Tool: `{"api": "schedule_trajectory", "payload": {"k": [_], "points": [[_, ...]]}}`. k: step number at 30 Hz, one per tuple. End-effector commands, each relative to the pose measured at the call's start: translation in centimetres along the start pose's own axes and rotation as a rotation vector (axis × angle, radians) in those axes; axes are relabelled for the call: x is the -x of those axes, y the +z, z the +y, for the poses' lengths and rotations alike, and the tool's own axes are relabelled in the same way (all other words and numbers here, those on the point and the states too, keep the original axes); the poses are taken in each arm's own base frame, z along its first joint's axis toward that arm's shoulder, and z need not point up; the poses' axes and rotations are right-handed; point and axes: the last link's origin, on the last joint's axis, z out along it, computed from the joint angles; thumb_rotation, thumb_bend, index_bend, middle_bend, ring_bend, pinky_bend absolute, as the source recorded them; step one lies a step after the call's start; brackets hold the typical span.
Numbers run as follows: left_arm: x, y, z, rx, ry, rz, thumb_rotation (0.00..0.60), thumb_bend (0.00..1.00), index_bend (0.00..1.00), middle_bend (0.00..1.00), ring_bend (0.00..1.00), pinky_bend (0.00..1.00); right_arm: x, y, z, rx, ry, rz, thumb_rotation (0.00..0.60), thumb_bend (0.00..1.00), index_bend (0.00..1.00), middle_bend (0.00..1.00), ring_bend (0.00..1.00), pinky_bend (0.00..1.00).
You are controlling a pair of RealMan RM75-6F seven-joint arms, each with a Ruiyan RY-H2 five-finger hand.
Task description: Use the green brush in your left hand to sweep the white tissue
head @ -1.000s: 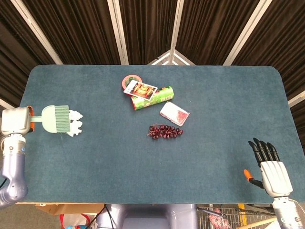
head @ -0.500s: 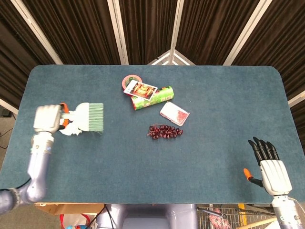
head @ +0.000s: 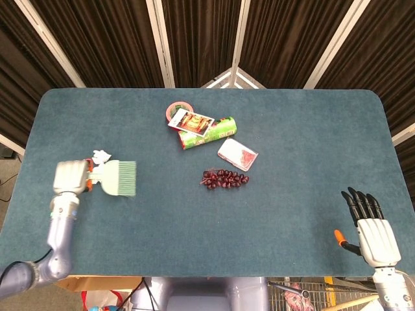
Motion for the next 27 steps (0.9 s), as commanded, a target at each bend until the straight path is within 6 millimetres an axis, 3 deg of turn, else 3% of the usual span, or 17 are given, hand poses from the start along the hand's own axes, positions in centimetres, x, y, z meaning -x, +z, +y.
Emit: {"api": "schedule_trajectory", "payload": {"k": [1, 5, 9, 14, 20, 22, 27], "points": [[1.1, -0.1, -5.6, -0.117, 0.016, -0.035, 0.6, 0.76, 0.77, 1.0, 1.0, 1.0, 0.0, -0.1, -0.1, -0.001, -0.004, 0.0, 0.6, 0.32, 0.0, 0.0, 0.0, 0.0], [1.4, -0.1, -11.2, -0.217, 0.044, -0.036, 0.6, 0.76, 0.77, 1.0, 1.0, 1.0, 0.0, -0.2, -0.2, -0.004, -0.007, -0.001, 0.6, 0.32, 0.0, 0.0, 0.0, 0.0], [0.3, -0.2, -15.2, -0.277, 0.045, 0.012, 0.6, 0.76, 0.77, 1.0, 1.0, 1.0, 0.2, -0.2, -0.5, -0.008, -0.012, -0.004, 0.6, 0.32, 0.0, 0.0, 0.0, 0.0], [-2.5, -0.2, -17.5, -0.294, -0.059, 0.124, 0.6, 0.76, 0.77, 1.0, 1.0, 1.0, 0.3, -0.1, -0.7, -0.011, -0.021, -0.003, 0.6, 0.32, 0.0, 0.0, 0.0, 0.0], [-4.9, -1.4, -16.0, -0.2, -0.202, 0.188, 0.6, 0.76, 0.77, 1.0, 1.0, 1.0, 0.3, 0.0, -0.6, -0.011, -0.024, -0.001, 0.6, 0.32, 0.0, 0.0, 0.0, 0.0], [-4.9, -2.2, -14.5, -0.143, -0.223, 0.176, 0.6, 0.76, 0.77, 1.0, 1.0, 1.0, 0.3, 0.0, -0.6, -0.012, -0.023, -0.001, 0.6, 0.32, 0.0, 0.0, 0.0, 0.0], [-3.0, -5.4, -8.0, 0.065, -0.263, 0.077, 0.6, 0.75, 0.75, 1.0, 1.0, 1.0, 0.3, -0.1, -0.6, -0.014, -0.023, -0.004, 0.6, 0.32, 0.0, 0.0, 0.0, 0.0]]}}
